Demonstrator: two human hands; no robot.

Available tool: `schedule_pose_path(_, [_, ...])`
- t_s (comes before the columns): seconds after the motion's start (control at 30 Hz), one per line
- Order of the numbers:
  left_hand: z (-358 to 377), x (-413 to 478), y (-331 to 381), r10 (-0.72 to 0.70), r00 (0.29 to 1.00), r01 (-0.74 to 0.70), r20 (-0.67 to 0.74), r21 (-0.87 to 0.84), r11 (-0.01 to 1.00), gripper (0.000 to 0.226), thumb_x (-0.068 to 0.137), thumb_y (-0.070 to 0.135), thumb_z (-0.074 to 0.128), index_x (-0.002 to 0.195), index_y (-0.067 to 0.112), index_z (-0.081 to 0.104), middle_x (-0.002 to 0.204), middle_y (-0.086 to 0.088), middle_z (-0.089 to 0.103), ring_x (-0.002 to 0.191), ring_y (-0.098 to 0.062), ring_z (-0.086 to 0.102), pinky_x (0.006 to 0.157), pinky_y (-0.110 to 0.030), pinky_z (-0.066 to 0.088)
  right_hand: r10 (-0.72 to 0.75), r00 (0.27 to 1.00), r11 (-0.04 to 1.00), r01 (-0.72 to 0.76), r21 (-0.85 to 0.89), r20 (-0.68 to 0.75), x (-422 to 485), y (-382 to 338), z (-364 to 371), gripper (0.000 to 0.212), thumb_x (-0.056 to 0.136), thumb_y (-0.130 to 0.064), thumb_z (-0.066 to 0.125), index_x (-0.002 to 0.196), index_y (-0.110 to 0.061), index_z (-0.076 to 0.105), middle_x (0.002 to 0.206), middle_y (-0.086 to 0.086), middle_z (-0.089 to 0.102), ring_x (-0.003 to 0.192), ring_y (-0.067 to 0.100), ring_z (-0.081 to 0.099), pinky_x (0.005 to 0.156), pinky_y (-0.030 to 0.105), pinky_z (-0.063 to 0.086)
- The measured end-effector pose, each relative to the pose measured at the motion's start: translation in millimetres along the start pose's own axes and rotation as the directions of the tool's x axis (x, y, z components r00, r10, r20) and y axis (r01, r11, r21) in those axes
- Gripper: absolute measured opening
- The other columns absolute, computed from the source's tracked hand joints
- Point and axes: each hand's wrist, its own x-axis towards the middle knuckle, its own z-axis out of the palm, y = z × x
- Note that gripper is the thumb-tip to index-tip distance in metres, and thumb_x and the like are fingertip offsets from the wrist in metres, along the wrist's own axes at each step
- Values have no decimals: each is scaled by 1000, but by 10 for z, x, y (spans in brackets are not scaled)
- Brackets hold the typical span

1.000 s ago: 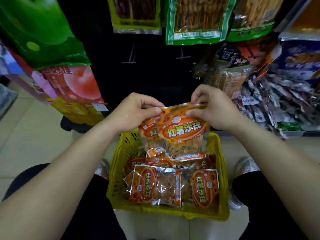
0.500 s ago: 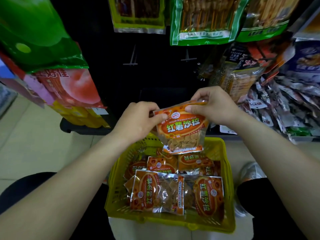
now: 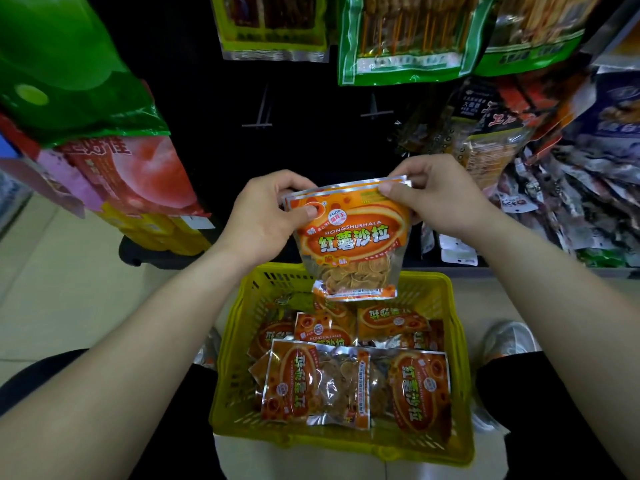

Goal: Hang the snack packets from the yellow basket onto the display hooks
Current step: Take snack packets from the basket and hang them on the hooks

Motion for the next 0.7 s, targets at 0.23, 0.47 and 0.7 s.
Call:
schedule_pose_path(0.23, [20,-9,12,26,1000,-26,-3,-3,1000,23,93,12,69,96,34,64,97,7,73,93,-8,71,69,-17,58,-45,997,989,36,-146,-59,4,43,18,32,93,-47,63,73,-23,65,64,-14,69,57,1,65,53,24,50])
schedule_pose_path(0.47, [43,-14,6,15,1000,-15,-7,13,1000,19,93,15,68,98,33,64,96,9,72,93,-10,71,68,-17,58,-48,999,985,44,-165,-20,-12,12,7,19,96,-42,60,85,-29,68,74,-14,70,68,-2,66,57,18,48])
schedule_pose_path(0.7, [111,-27,-6,15,1000,-15,-11,85,996,16,92,15,70,100,29,67,102,-1,73,95,-16,71,77,-37,62,-141,983,872,181,-454,121,-57,-93,139,20,87,-49,67,100,-33,68,89,-16,69,83,3,64,69,37,55])
